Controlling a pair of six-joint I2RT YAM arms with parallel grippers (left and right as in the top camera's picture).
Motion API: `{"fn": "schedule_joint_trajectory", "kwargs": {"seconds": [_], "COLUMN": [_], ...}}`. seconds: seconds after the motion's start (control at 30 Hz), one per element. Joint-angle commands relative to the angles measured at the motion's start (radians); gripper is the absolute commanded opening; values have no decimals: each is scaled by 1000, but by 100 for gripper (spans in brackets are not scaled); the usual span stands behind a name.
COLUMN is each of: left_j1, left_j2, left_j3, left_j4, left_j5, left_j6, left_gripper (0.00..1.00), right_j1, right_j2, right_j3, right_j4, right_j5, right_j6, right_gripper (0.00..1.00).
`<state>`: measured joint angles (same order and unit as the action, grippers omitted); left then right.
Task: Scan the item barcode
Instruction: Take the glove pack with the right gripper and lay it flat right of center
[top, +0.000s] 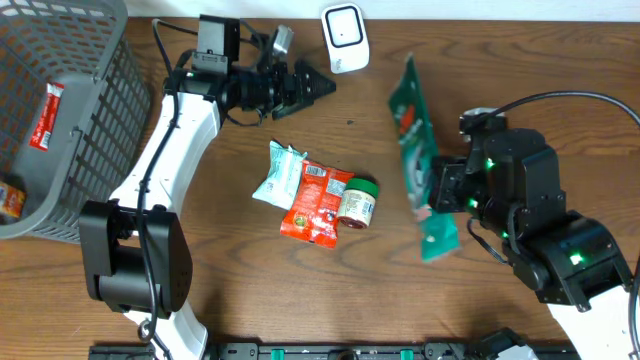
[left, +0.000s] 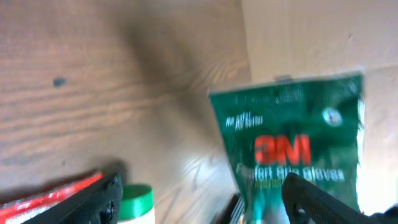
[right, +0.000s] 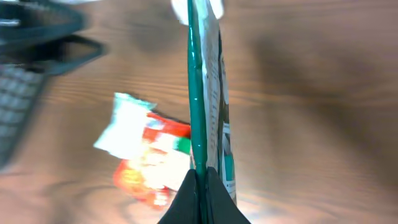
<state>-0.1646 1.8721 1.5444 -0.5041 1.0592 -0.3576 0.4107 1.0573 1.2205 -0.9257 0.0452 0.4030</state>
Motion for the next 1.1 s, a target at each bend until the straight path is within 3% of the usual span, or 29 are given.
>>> {"fn": "schedule_joint_trajectory", "kwargs": {"seconds": [0.0, 0.13, 0.5, 0.6, 0.67, 0.7, 0.83, 1.07], "left_j1": [-1, -1, -1, -1, -1, -1, -2, -5], "left_j2": [-8, -8, -8, -8, -8, -8, -8, -8], "left_j3": [4, 4, 4, 4, 4, 4, 4, 4], "left_j4": [-69, -171, -239, -239, -240, -240, -240, -289], "left_j5": [-74, -176, -216, -262, -292, -294, -294, -294], "left_j6": [140, 204, 253, 253, 253, 253, 253, 254], "left_gripper": [82, 82, 82, 82, 82, 82, 82, 82], "right_j1": [-6, -6, -3, -3, -4, -4, -8, -116], "right_j2": [72, 206, 592, 642, 653, 653, 621, 515], "right_j3": [-7, -31, -31, -31, -31, -30, 17, 126], "right_j4": [-40, -47, 100, 109, 111, 111, 80, -50], "right_j5": [235, 340, 350, 350, 343, 338, 235, 43], "right_j6": [-41, -41, -45, -46, -47, -56, -156, -185], "right_gripper": [1, 1, 2, 17, 49, 60, 72, 78]}}
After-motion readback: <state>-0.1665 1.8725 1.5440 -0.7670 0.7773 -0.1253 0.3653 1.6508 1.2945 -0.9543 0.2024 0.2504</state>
